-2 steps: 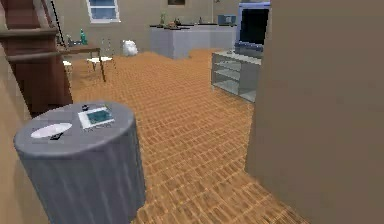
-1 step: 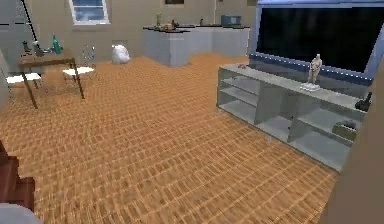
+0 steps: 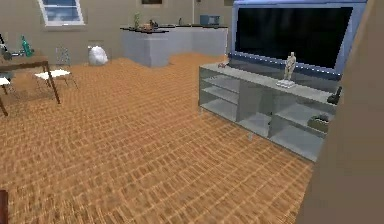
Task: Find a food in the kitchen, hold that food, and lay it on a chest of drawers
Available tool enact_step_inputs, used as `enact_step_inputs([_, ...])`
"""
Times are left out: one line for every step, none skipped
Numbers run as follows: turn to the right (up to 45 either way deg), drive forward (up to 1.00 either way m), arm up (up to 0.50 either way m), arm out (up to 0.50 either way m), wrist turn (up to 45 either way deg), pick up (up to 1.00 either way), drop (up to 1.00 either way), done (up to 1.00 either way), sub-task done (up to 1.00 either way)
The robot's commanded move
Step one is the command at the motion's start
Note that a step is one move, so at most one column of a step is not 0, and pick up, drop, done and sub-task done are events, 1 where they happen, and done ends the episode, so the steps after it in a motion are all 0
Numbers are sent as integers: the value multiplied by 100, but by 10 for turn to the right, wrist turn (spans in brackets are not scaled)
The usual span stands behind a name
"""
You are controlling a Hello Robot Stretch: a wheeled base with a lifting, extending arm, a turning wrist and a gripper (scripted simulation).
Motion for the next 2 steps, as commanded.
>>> enact_step_inputs([0,50,0,0,0,0,0,0,0])
enact_step_inputs([-180,0,0,0,0,0,0,0,0])
